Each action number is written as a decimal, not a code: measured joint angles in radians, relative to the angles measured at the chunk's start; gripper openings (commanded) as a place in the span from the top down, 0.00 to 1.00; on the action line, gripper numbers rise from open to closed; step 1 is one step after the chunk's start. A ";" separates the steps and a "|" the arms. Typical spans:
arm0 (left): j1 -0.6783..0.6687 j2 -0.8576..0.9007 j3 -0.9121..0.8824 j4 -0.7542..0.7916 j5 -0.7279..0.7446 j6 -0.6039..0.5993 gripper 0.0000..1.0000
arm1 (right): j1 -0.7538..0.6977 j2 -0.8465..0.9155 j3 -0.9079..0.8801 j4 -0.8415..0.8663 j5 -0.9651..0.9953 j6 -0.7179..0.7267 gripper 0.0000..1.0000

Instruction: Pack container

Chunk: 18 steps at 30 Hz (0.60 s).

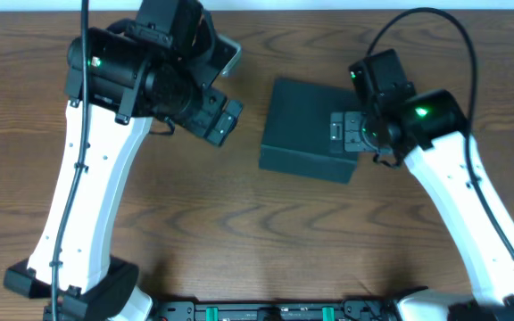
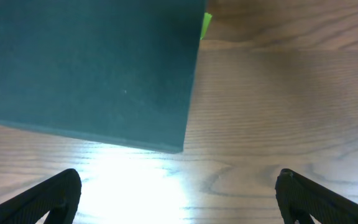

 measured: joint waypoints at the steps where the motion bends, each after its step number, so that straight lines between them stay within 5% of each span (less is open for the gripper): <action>1: 0.000 -0.021 -0.044 0.001 -0.023 -0.016 0.04 | 0.000 0.018 0.000 0.005 -0.002 -0.001 0.01; 12: -0.001 -0.406 -0.719 0.343 -0.140 -0.161 0.05 | 0.001 0.159 -0.008 0.127 -0.029 -0.005 0.01; 18: -0.001 -0.465 -0.962 0.493 -0.081 -0.227 0.05 | 0.013 0.188 -0.010 0.204 -0.028 -0.005 0.01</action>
